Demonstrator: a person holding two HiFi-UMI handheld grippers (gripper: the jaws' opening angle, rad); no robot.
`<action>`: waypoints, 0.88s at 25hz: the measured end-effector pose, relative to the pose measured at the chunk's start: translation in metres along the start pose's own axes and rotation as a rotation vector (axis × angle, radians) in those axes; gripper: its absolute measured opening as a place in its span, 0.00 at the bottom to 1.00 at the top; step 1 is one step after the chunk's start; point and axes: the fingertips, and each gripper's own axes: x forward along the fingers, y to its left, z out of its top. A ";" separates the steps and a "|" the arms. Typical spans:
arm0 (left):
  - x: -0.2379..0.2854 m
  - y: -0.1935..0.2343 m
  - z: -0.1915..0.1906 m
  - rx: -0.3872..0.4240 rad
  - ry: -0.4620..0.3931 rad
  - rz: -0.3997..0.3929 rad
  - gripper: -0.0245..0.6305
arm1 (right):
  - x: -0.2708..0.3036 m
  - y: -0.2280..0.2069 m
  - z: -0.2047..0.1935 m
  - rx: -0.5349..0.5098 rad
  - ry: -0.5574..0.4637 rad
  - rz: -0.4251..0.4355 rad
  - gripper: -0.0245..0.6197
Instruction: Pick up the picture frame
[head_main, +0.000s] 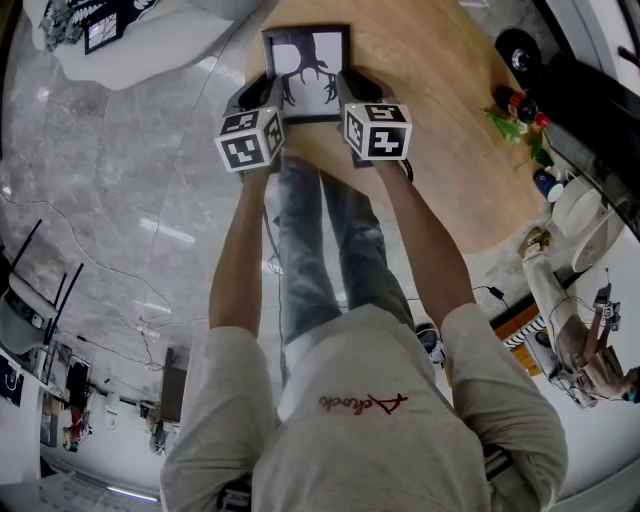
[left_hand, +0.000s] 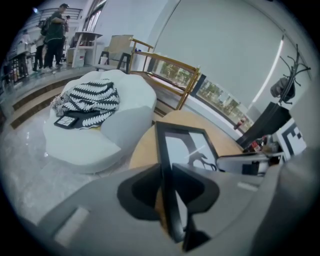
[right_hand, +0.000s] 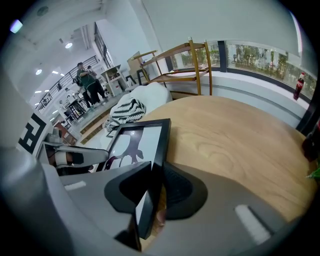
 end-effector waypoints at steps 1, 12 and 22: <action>-0.002 -0.001 0.001 0.001 -0.004 0.000 0.15 | -0.002 0.001 0.001 -0.003 -0.003 -0.001 0.16; -0.050 -0.020 0.041 0.029 -0.089 0.013 0.15 | -0.042 0.021 0.041 -0.041 -0.082 0.003 0.16; -0.125 -0.050 0.107 0.071 -0.202 0.002 0.15 | -0.112 0.054 0.110 -0.092 -0.197 0.002 0.16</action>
